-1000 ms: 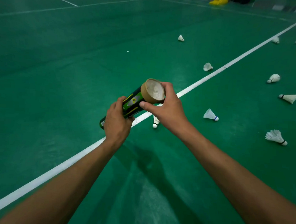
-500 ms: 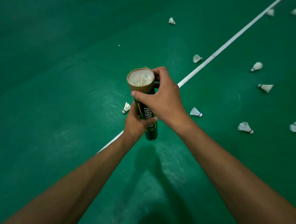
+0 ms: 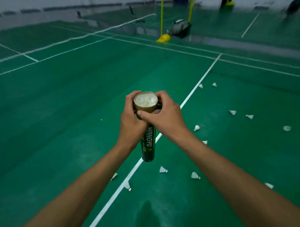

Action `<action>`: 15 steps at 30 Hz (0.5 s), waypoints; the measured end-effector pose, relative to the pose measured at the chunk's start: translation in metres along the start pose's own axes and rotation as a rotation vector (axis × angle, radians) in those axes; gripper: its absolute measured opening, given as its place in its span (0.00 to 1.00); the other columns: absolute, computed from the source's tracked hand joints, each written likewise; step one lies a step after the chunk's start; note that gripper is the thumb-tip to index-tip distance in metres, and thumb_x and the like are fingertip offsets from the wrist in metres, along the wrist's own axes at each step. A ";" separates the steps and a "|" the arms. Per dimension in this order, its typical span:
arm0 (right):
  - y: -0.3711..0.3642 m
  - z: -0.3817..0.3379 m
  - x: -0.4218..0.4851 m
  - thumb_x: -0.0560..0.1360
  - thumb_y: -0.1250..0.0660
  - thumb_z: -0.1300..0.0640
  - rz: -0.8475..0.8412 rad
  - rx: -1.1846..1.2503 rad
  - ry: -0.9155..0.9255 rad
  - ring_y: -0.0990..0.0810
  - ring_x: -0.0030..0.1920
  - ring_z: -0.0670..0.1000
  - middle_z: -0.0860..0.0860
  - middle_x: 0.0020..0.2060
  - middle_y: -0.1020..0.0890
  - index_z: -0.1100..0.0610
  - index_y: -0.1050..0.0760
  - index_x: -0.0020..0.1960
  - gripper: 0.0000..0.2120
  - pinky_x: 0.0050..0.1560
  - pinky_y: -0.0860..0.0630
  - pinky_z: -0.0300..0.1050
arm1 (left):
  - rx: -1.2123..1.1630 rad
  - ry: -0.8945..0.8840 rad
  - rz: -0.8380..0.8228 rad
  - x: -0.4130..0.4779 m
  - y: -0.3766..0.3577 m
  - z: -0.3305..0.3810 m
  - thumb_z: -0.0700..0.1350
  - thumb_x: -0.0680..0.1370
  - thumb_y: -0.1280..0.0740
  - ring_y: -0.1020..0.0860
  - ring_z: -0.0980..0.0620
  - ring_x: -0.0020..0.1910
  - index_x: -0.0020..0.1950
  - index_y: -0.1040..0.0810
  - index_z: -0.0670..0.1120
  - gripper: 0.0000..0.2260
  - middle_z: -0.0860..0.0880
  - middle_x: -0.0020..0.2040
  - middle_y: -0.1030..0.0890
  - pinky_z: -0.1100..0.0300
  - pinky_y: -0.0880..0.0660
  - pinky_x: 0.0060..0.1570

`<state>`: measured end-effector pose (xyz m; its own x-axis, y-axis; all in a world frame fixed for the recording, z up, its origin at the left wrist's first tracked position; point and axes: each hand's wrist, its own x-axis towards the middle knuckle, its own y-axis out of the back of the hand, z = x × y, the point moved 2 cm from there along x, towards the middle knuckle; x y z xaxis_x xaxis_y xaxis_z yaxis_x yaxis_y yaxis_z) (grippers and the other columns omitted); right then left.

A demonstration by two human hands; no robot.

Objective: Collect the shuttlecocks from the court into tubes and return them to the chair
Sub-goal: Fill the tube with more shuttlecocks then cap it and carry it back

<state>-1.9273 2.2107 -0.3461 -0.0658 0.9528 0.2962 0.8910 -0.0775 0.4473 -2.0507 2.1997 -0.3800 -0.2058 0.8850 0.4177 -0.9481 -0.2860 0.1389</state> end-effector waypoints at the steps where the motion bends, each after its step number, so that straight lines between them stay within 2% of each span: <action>1: 0.025 -0.023 0.005 0.62 0.19 0.45 0.012 -0.029 0.003 0.17 0.47 0.47 0.45 0.45 0.16 0.51 0.26 0.52 0.25 0.51 0.20 0.50 | -0.006 -0.026 -0.022 0.010 -0.003 0.029 0.42 0.69 0.24 0.18 0.58 0.56 0.69 0.28 0.47 0.29 0.63 0.56 0.18 0.63 0.24 0.59; 3: 0.074 -0.067 0.010 0.62 0.19 0.44 0.063 -0.076 0.010 0.17 0.46 0.48 0.45 0.44 0.16 0.52 0.26 0.51 0.25 0.50 0.20 0.50 | -0.038 -0.072 -0.076 0.027 -0.012 0.084 0.42 0.68 0.27 0.18 0.59 0.56 0.68 0.27 0.47 0.28 0.63 0.55 0.18 0.59 0.22 0.60; 5: 0.117 -0.104 0.008 0.62 0.19 0.45 0.126 -0.133 0.007 0.18 0.46 0.48 0.46 0.44 0.17 0.53 0.26 0.51 0.25 0.47 0.20 0.47 | -0.074 -0.112 -0.140 0.039 -0.025 0.132 0.42 0.67 0.29 0.17 0.58 0.55 0.66 0.25 0.48 0.27 0.59 0.54 0.16 0.53 0.21 0.60; 8: 0.177 -0.142 -0.010 0.63 0.19 0.45 0.240 -0.165 -0.023 0.17 0.47 0.48 0.46 0.46 0.16 0.53 0.26 0.53 0.25 0.50 0.19 0.48 | -0.159 -0.160 -0.238 0.042 -0.054 0.197 0.49 0.64 0.27 0.17 0.58 0.51 0.63 0.23 0.47 0.27 0.57 0.52 0.15 0.55 0.20 0.55; 11: 0.234 -0.166 -0.039 0.69 0.21 0.47 0.307 -0.189 -0.077 0.18 0.51 0.47 0.46 0.51 0.17 0.53 0.25 0.59 0.24 0.55 0.20 0.46 | -0.229 -0.184 -0.332 0.031 -0.088 0.252 0.55 0.63 0.26 0.17 0.60 0.48 0.61 0.23 0.49 0.28 0.58 0.49 0.16 0.58 0.20 0.51; 15: 0.321 -0.183 -0.102 0.76 0.29 0.42 0.500 -0.265 -0.184 0.20 0.57 0.50 0.48 0.58 0.20 0.55 0.29 0.68 0.27 0.58 0.25 0.44 | -0.289 -0.211 -0.515 -0.006 -0.153 0.320 0.55 0.63 0.22 0.17 0.58 0.47 0.57 0.22 0.52 0.25 0.56 0.48 0.15 0.52 0.18 0.51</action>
<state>-1.7170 2.0353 -0.0784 0.4331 0.8149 0.3853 0.6495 -0.5785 0.4935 -1.8266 2.1207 -0.1163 0.3195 0.7825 0.5344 -0.9461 0.2953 0.1332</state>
